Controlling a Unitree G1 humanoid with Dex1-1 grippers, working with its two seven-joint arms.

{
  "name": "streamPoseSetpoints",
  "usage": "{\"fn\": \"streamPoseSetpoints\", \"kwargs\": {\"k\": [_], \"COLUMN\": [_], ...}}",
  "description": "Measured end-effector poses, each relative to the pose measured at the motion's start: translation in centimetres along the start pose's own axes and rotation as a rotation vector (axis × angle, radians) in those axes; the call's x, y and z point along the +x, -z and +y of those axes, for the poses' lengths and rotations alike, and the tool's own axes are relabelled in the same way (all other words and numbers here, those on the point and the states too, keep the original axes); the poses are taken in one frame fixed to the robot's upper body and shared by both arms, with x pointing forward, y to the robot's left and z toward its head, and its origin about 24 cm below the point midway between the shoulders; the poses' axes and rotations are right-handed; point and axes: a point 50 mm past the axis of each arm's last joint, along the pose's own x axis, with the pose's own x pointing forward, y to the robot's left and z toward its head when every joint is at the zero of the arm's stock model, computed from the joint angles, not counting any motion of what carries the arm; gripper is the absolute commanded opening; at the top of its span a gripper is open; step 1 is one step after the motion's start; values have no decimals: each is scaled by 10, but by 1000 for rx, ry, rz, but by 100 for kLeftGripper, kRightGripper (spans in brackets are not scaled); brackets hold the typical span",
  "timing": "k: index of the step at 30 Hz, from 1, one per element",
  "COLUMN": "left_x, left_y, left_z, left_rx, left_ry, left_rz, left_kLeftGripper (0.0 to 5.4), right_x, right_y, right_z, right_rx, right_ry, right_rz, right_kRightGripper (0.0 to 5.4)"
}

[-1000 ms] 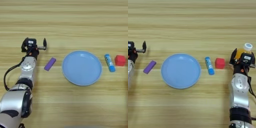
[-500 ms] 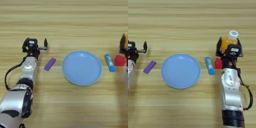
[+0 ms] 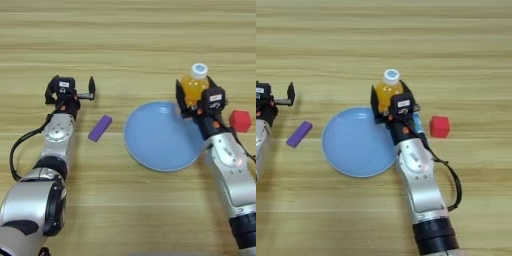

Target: Move the objects on the table

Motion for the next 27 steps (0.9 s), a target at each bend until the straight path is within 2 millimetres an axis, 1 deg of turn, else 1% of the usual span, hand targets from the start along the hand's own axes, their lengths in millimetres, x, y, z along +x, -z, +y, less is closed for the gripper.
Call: {"fn": "streamPoseSetpoints", "kwargs": {"k": [5, 11, 19, 27], "left_x": [0, 0, 0, 0], "left_y": [1, 1, 1, 0], "left_z": [-3, -4, -5, -5], "left_rx": [-5, -6, -7, -8], "left_ry": [2, 1, -3, -3], "left_rz": [1, 1, 0, -1], "left_kLeftGripper": [540, 540, 540, 540], "right_x": [0, -2, -7, -8], "right_y": [12, 15, 20, 23], "right_z": [15, 31, 35, 36], "right_rx": [61, 138, 155, 81], "right_ry": [-69, -158, -168, -159], "right_rz": [43, 53, 76, 58], "right_kRightGripper": [352, 352, 352, 352]}}
